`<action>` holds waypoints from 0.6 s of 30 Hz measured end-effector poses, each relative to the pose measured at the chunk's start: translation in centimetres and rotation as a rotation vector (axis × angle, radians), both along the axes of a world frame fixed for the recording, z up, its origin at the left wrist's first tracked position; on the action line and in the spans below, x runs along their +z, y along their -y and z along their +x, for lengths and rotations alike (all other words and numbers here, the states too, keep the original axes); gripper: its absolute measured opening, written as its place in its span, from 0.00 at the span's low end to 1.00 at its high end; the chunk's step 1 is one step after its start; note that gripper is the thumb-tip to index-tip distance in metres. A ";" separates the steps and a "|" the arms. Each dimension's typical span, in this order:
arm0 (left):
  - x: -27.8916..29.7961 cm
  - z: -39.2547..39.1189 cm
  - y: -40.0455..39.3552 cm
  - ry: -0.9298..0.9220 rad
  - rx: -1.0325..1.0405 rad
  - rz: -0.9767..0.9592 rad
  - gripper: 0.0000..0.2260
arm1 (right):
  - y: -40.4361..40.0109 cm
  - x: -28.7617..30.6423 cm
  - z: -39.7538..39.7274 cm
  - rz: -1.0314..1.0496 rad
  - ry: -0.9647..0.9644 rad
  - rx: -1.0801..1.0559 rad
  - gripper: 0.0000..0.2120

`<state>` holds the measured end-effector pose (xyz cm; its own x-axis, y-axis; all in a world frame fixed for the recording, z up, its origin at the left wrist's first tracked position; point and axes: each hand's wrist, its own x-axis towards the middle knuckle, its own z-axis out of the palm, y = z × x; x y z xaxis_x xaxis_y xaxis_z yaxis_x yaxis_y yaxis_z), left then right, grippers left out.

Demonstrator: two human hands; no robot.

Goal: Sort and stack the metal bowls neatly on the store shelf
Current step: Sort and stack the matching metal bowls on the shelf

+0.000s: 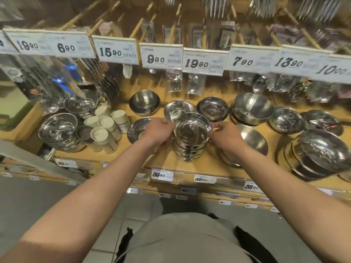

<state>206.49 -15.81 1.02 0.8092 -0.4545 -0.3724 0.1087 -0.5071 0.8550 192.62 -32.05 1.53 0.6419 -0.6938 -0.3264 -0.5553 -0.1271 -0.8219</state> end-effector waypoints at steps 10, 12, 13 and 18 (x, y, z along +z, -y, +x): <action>-0.3 0.2 0.1 -0.033 -0.017 -0.036 0.07 | 0.1 -0.7 0.0 0.015 0.022 0.048 0.05; -0.3 0.3 0.1 -0.045 -0.027 -0.032 0.07 | 0.2 -0.6 0.1 0.001 0.023 0.056 0.05; -0.3 0.4 0.1 -0.045 -0.030 -0.024 0.07 | 0.2 -0.6 0.1 -0.004 0.026 0.058 0.04; -0.3 0.3 0.3 -0.060 -0.003 -0.023 0.12 | 0.3 -0.5 0.2 0.002 0.029 0.056 0.04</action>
<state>206.77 -16.08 0.71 0.7845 -0.4657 -0.4094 0.1583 -0.4880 0.8584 192.84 -32.32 1.01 0.6892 -0.6557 -0.3083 -0.5229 -0.1556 -0.8381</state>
